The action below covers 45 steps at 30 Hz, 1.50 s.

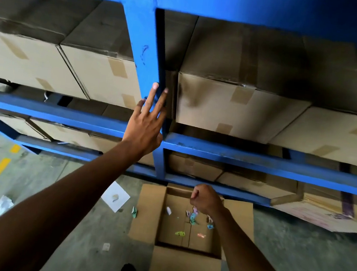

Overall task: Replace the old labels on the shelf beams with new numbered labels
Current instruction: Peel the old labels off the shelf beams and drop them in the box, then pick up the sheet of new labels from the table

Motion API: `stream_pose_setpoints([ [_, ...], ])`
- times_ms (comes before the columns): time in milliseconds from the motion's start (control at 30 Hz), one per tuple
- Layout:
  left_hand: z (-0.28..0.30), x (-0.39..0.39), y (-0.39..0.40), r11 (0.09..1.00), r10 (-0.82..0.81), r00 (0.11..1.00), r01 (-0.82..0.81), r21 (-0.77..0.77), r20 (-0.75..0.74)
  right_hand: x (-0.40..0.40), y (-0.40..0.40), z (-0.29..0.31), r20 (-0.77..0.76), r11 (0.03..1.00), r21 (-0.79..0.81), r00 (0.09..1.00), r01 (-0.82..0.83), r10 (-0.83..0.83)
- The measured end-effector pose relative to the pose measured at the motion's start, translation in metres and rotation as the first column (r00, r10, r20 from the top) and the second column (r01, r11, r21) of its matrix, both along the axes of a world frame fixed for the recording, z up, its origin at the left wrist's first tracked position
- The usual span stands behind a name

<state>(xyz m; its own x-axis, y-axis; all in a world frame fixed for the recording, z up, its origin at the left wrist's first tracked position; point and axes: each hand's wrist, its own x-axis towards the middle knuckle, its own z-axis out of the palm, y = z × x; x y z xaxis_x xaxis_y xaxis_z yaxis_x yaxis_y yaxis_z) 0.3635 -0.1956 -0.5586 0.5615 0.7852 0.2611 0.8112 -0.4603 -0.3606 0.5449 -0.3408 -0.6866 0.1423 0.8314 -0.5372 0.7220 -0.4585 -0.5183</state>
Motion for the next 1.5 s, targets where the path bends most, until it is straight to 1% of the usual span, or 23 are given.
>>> stream_pose_setpoints([
  [100, -0.001, 0.000, -0.006, 0.998, -0.035, 0.997, 0.039, -0.053, 0.073, 0.000, -0.013, 0.010, -0.031, 0.995, 0.007, 0.994, 0.103, -0.102],
  [200, -0.001, 0.006, -0.015, 0.975, -0.134, 0.973, 0.164, -0.153, 0.189, 0.004, -0.038, 0.023, 0.011, 0.969, 0.025, 0.969, 0.248, -0.248],
  [267, -0.006, 0.011, -0.022, 0.928, -0.196, 0.959, 0.248, -0.277, 0.204, 0.009, -0.057, 0.034, 0.068, 0.943, 0.018, 0.940, 0.333, -0.334],
  [333, -0.012, 0.017, -0.034, 0.854, -0.284, 0.937, 0.343, -0.391, 0.203, 0.007, -0.084, 0.046, 0.162, 0.895, 0.039, 0.881, 0.444, -0.444],
  [367, -0.014, 0.021, -0.043, 0.789, -0.354, 0.911, 0.413, -0.455, 0.211, 0.001, -0.103, 0.052, 0.229, 0.854, 0.079, 0.825, 0.514, -0.518],
  [433, -0.018, 0.026, -0.066, 0.634, -0.440, 0.859, 0.504, -0.586, 0.263, -0.016, -0.136, 0.064, 0.380, 0.787, 0.195, 0.695, 0.585, -0.610],
  [467, -0.017, 0.028, -0.086, 0.530, -0.482, 0.820, 0.554, -0.641, 0.310, -0.032, -0.163, 0.072, 0.436, 0.740, 0.234, 0.613, 0.630, -0.660],
  [500, -0.018, 0.028, -0.098, 0.459, -0.496, 0.796, 0.579, -0.673, 0.347, -0.043, -0.176, 0.076, 0.463, 0.711, 0.267, 0.561, 0.651, -0.687],
  [533, -0.017, 0.032, -0.120, 0.382, -0.531, 0.759, 0.610, -0.694, 0.376, -0.059, -0.201, 0.083, 0.477, 0.659, 0.296, 0.491, 0.691, -0.729],
  [600, -0.015, 0.038, -0.161, 0.269, -0.589, 0.699, 0.642, -0.718, 0.405, -0.089, -0.244, 0.095, 0.476, 0.559, 0.345, 0.373, 0.754, -0.796],
  [667, -0.013, 0.044, -0.216, 0.153, -0.663, 0.615, 0.670, -0.727, 0.427, -0.123, -0.296, 0.105, 0.476, 0.427, 0.371, 0.226, 0.824, -0.850],
  [700, -0.011, 0.044, -0.251, 0.095, -0.705, 0.565, 0.675, -0.732, 0.429, -0.144, -0.330, 0.109, 0.479, 0.349, 0.374, 0.144, 0.859, -0.866],
  [767, -0.008, 0.037, -0.305, 0.006, -0.761, 0.483, 0.674, -0.739, 0.434, -0.180, -0.379, 0.111, 0.465, 0.217, 0.380, 0.017, 0.899, -0.885],
  [800, -0.008, 0.030, -0.339, -0.066, -0.790, 0.421, 0.665, -0.744, 0.446, -0.205, -0.408, 0.111, 0.467, 0.142, 0.377, -0.055, 0.915, -0.882],
  [867, -0.011, 0.012, -0.392, -0.173, -0.829, 0.329, 0.616, -0.768, 0.451, -0.249, -0.452, 0.108, 0.463, 0.019, 0.363, -0.163, 0.932, -0.871],
  [967, -0.019, -0.021, -0.454, -0.266, -0.862, 0.253, 0.510, -0.818, 0.439, -0.309, -0.499, 0.098, 0.431, -0.159, 0.359, -0.315, 0.920, -0.846],
  [1033, -0.026, -0.046, -0.489, -0.307, -0.878, 0.218, 0.428, -0.850, 0.427, -0.346, -0.525, 0.094, 0.438, -0.255, 0.350, -0.398, 0.901, -0.806],
  [1133, -0.035, -0.081, -0.529, -0.341, -0.896, 0.164, 0.342, -0.876, 0.413, -0.390, -0.557, 0.085, 0.450, -0.370, 0.306, -0.476, 0.877, -0.756],
  [1200, -0.039, -0.097, -0.548, -0.367, -0.895, 0.144, 0.299, -0.881, 0.422, -0.404, -0.568, 0.082, 0.441, -0.421, 0.285, -0.508, 0.861, -0.740],
  [1300, -0.043, -0.110, -0.564, -0.417, -0.871, 0.156, 0.271, -0.868, 0.467, -0.410, -0.572, 0.079, 0.394, -0.434, 0.316, -0.533, 0.843, -0.749],
  [1333, -0.044, -0.112, -0.569, -0.425, -0.857, 0.180, 0.282, -0.860, 0.483, -0.409, -0.572, 0.079, 0.370, -0.436, 0.335, -0.542, 0.835, -0.755],
  [1433, -0.046, -0.109, -0.576, -0.417, -0.805, 0.310, 0.310, -0.854, 0.506, -0.402, -0.571, 0.081, 0.312, -0.452, 0.379, -0.571, 0.807, -0.759],
  [1500, -0.047, -0.106, -0.579, -0.427, -0.756, 0.408, 0.285, -0.858, 0.512, -0.396, -0.571, 0.082, 0.253, -0.499, 0.388, -0.611, 0.775, -0.750],
])
